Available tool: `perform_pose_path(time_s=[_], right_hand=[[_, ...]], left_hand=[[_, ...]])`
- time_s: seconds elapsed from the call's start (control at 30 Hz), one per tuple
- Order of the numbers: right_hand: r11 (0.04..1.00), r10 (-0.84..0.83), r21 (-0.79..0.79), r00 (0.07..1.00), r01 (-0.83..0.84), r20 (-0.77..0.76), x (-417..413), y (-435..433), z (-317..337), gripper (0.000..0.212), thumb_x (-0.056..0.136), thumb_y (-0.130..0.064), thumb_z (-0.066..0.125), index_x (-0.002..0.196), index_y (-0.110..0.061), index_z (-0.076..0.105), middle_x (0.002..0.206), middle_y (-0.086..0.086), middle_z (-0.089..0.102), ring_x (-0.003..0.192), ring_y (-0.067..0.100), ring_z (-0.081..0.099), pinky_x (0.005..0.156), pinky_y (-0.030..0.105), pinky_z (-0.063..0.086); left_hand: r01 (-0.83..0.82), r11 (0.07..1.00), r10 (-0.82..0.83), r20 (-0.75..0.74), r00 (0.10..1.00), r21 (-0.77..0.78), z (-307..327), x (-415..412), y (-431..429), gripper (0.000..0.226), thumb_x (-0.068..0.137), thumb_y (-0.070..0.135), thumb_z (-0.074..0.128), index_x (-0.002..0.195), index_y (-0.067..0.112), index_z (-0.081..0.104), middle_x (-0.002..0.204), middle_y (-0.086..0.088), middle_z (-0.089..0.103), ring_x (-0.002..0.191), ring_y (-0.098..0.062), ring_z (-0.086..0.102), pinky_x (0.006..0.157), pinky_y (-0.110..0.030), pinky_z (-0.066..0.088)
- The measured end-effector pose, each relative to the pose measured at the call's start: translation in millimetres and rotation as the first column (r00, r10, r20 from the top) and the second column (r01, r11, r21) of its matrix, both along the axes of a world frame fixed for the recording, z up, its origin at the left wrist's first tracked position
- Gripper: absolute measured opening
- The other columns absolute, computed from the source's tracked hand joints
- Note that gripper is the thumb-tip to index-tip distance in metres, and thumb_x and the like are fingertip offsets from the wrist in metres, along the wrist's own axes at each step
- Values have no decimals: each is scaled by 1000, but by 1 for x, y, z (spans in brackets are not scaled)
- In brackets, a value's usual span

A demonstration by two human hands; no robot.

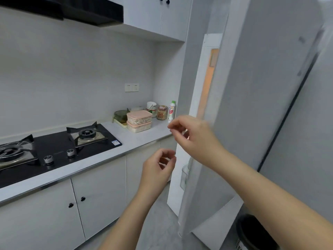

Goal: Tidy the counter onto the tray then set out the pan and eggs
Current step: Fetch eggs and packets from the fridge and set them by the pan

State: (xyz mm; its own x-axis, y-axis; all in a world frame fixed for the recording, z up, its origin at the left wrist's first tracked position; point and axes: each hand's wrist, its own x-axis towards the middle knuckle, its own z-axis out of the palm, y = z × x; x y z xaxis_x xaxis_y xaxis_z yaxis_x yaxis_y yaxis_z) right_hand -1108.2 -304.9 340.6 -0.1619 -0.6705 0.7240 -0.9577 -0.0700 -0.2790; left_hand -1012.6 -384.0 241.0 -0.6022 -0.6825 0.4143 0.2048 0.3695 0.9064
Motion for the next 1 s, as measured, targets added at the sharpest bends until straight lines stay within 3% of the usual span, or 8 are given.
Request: perform_pose_path(time_s=[0.13, 0.2, 0.3, 0.37, 0.47, 0.57, 0.73, 1.0], right_hand=[[999, 1, -45, 969, -12, -247, -18, 25, 28, 13, 87, -2, 57, 91, -7, 68, 81, -1, 63, 72, 11, 56, 67, 28, 48], [998, -29, -65, 908, 2, -418, -27, 33, 40, 13, 87, -3, 56, 89, -8, 68, 82, 1, 64, 72, 19, 58, 65, 34, 48], [997, -60, -75, 719, 11, -693, -44, 43, 55, 19, 80, 5, 55, 83, -8, 68, 76, 3, 63, 69, 27, 59, 73, 39, 48], [996, -88, -89, 578, 28, -811, -58, 46, 65, 23, 76, 7, 50, 79, -9, 67, 72, 3, 61, 68, 28, 58, 90, 40, 45], [994, -108, -95, 385, 51, -917, -79, 48, 80, 21, 81, -1, 46, 73, -12, 61, 68, 1, 56, 70, 26, 57, 110, 44, 34], [992, -111, -123, 284, -26, -953, -92, 40, 84, 23, 86, -10, 48, 64, -14, 52, 61, 0, 48, 66, 25, 53, 109, 45, 35], [955, -183, -241, 299, -172, -937, -99, 1, 78, 33, 87, -19, 52, 54, -15, 49, 53, 0, 45, 57, 24, 50, 87, 38, 39], [930, -254, -318, 306, -184, -918, -123, -72, 73, 39, 87, -23, 53, 49, -15, 53, 49, -1, 48, 55, 24, 49, 87, 37, 36]], left_hand=[[6, 995, -10, -34, 999, -99, 25, -12, 24, 15, 88, 11, 62, 89, 25, 65, 88, 11, 67, 77, -9, 61, 63, -15, 46], [5, 986, -12, -37, 999, -167, 34, -19, 32, 14, 88, 13, 61, 91, 26, 63, 92, 13, 65, 80, -5, 59, 63, -15, 45], [40, 976, -45, -19, 999, -215, 41, -32, 43, 13, 87, 20, 64, 93, 30, 60, 98, 15, 62, 84, -3, 58, 63, -13, 41], [46, 978, -51, -18, 999, -205, 43, -40, 48, 20, 83, 25, 69, 94, 33, 55, 98, 17, 60, 83, -5, 58, 63, -18, 44], [6, 983, -10, -17, 1000, -185, 46, -53, 49, 32, 78, 31, 74, 101, 33, 51, 95, 17, 58, 81, -6, 57, 66, -23, 49], [-64, 945, 69, 5, 998, -320, 49, -67, 43, 23, 81, 39, 69, 94, 27, 54, 89, 12, 58, 79, -8, 54, 66, -31, 49], [-120, 901, 128, -11, 992, -416, 47, -78, 23, 28, 80, 43, 66, 80, 21, 49, 74, 9, 52, 68, -11, 51, 62, -38, 46], [-141, 913, 155, 7, 988, -383, 47, -101, -39, 30, 77, 46, 61, 80, 18, 50, 73, 3, 56, 70, -21, 53, 65, -44, 47]])
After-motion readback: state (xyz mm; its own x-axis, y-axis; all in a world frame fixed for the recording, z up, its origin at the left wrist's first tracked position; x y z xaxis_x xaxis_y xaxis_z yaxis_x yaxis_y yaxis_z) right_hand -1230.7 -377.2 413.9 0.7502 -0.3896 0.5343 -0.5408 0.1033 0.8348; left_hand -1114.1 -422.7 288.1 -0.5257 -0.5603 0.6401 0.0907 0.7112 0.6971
